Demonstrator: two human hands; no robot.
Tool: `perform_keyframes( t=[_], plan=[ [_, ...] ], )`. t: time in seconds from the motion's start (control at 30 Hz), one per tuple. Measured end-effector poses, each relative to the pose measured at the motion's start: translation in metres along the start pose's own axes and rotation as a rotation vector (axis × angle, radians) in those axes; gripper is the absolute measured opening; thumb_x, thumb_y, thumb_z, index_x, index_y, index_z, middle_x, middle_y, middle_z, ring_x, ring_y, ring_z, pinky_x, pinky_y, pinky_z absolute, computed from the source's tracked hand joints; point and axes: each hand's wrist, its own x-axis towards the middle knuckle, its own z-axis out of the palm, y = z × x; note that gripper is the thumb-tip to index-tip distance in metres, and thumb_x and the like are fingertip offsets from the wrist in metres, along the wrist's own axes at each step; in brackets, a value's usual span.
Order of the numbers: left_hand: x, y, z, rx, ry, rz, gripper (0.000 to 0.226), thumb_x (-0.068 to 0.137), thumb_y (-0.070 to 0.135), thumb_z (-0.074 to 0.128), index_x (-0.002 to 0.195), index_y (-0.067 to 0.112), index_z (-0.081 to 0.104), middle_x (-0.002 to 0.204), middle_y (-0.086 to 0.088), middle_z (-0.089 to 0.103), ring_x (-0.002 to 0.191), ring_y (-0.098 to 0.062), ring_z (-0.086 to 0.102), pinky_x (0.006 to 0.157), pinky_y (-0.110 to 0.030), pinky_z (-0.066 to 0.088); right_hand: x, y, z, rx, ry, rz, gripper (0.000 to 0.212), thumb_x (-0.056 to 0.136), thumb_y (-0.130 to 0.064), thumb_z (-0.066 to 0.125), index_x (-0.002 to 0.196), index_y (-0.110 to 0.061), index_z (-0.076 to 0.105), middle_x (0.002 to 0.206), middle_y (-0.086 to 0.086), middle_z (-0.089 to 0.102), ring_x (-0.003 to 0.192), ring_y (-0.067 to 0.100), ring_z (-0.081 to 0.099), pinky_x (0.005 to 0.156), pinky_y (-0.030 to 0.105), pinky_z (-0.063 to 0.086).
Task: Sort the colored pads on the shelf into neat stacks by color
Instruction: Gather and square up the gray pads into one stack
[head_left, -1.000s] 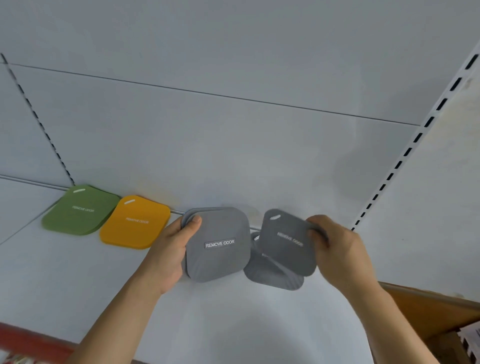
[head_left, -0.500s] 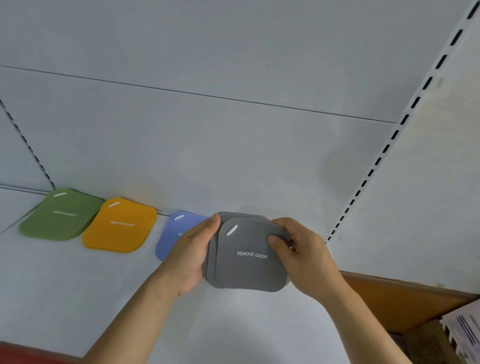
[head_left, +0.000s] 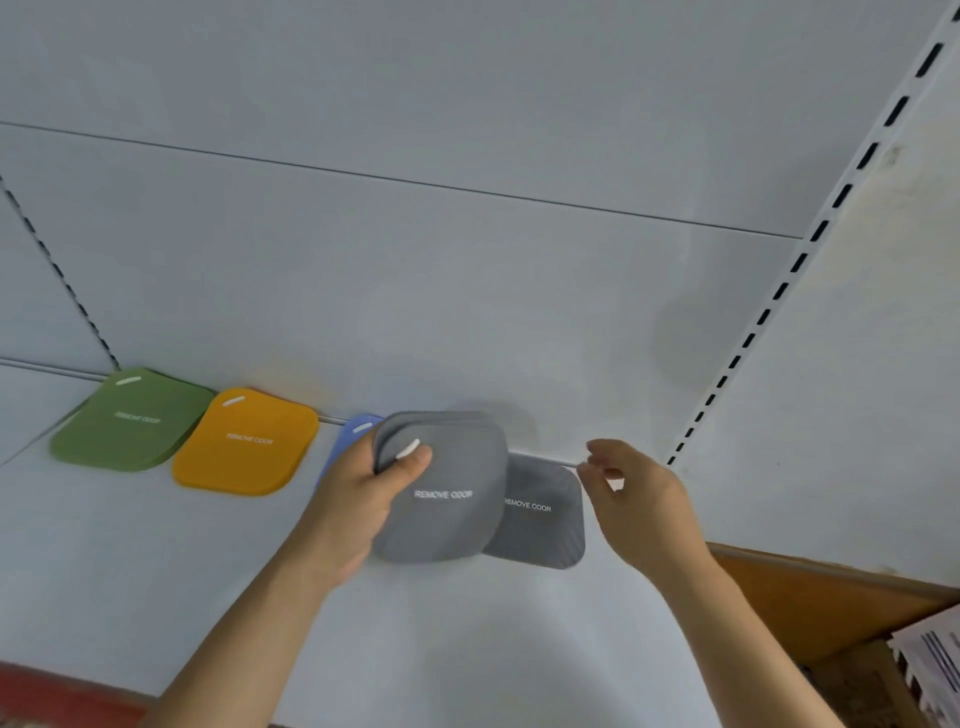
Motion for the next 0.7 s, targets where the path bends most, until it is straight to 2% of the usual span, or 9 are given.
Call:
perform_keyframes(
  t=[0.1, 0.23, 0.4, 0.47, 0.5, 0.53, 0.6, 0.67, 0.7],
  plan=[
    [0.002, 0.004, -0.016, -0.033, 0.037, -0.014, 0.03, 0.1, 0.017, 0.067, 0.129, 0.018, 0.071, 0.125, -0.006, 0.077, 0.119, -0.027, 0.072, 0.109, -0.056, 0.052, 0.01, 0.016, 0.015, -0.277, -0.167, -0.043, 0.06, 0.091, -0.053, 0.067, 0.144, -0.025, 0.057, 0.139, -0.005, 0.063, 0.128, 0.025, 0.055, 0.103, 0.038, 0.048],
    [-0.002, 0.002, -0.019, -0.03, 0.058, -0.016, 0.028, 0.099, 0.017, 0.068, 0.127, 0.019, 0.072, 0.124, -0.006, 0.078, 0.118, -0.026, 0.072, 0.107, -0.054, 0.053, 0.013, 0.016, 0.032, -0.356, -0.239, -0.13, 0.068, 0.084, -0.058, 0.067, 0.143, -0.026, 0.054, 0.139, -0.011, 0.06, 0.129, 0.026, 0.049, 0.102, 0.042, 0.049],
    [-0.003, -0.001, -0.017, -0.039, 0.059, -0.026, 0.031, 0.099, 0.019, 0.069, 0.13, 0.019, 0.071, 0.126, -0.006, 0.077, 0.12, -0.027, 0.072, 0.109, -0.055, 0.052, 0.031, 0.012, 0.033, -0.257, -0.291, -0.043, 0.06, 0.078, -0.044, 0.077, 0.135, -0.03, 0.062, 0.125, -0.002, 0.057, 0.121, 0.029, 0.051, 0.095, 0.039, 0.05],
    [-0.004, 0.0, -0.017, -0.04, 0.045, -0.039, 0.032, 0.1, 0.02, 0.068, 0.131, 0.019, 0.07, 0.126, -0.006, 0.077, 0.12, -0.027, 0.072, 0.108, -0.055, 0.052, 0.036, 0.009, 0.032, -0.197, -0.283, -0.031, 0.026, 0.077, -0.038, 0.077, 0.103, -0.036, 0.072, 0.108, -0.001, 0.056, 0.113, 0.032, 0.056, 0.086, 0.034, 0.047],
    [-0.004, 0.0, -0.016, -0.038, 0.034, -0.041, 0.031, 0.1, 0.021, 0.068, 0.131, 0.02, 0.07, 0.127, -0.005, 0.077, 0.12, -0.027, 0.072, 0.108, -0.055, 0.053, 0.036, 0.008, 0.028, -0.156, -0.275, -0.032, 0.01, 0.079, -0.034, 0.077, 0.084, -0.035, 0.069, 0.102, -0.001, 0.054, 0.107, 0.033, 0.056, 0.082, 0.032, 0.045],
    [-0.004, 0.001, -0.016, -0.038, 0.026, -0.042, 0.031, 0.1, 0.022, 0.067, 0.131, 0.021, 0.071, 0.127, -0.005, 0.077, 0.12, -0.027, 0.072, 0.107, -0.055, 0.053, 0.032, 0.008, 0.023, -0.112, -0.253, -0.057, 0.014, 0.081, -0.031, 0.077, 0.077, -0.03, 0.065, 0.101, -0.001, 0.053, 0.101, 0.033, 0.057, 0.08, 0.033, 0.045],
    [-0.003, 0.002, -0.016, -0.053, 0.028, -0.041, 0.03, 0.101, 0.021, 0.066, 0.131, 0.02, 0.071, 0.127, -0.006, 0.077, 0.12, -0.029, 0.072, 0.105, -0.054, 0.054, 0.019, 0.004, 0.002, -0.027, -0.171, -0.13, 0.013, 0.088, -0.023, 0.074, 0.081, -0.024, 0.063, 0.093, -0.005, 0.059, 0.086, 0.025, 0.059, 0.074, 0.033, 0.049],
    [0.0, 0.004, -0.018, -0.078, 0.049, -0.043, 0.029, 0.101, 0.02, 0.066, 0.129, 0.019, 0.072, 0.125, -0.009, 0.077, 0.119, -0.032, 0.072, 0.104, -0.055, 0.055, 0.001, -0.003, -0.032, 0.02, -0.086, -0.213, 0.011, 0.092, -0.02, 0.068, 0.089, -0.03, 0.066, 0.08, -0.008, 0.064, 0.069, 0.012, 0.058, 0.064, 0.024, 0.047],
    [0.002, 0.005, -0.018, -0.082, 0.059, -0.044, 0.028, 0.1, 0.02, 0.066, 0.128, 0.019, 0.072, 0.125, -0.009, 0.077, 0.119, -0.033, 0.072, 0.105, -0.057, 0.054, -0.007, -0.009, -0.051, 0.04, -0.05, -0.239, 0.016, 0.094, -0.019, 0.067, 0.092, -0.035, 0.068, 0.08, -0.013, 0.067, 0.07, 0.01, 0.06, 0.062, 0.02, 0.047]
  ],
)
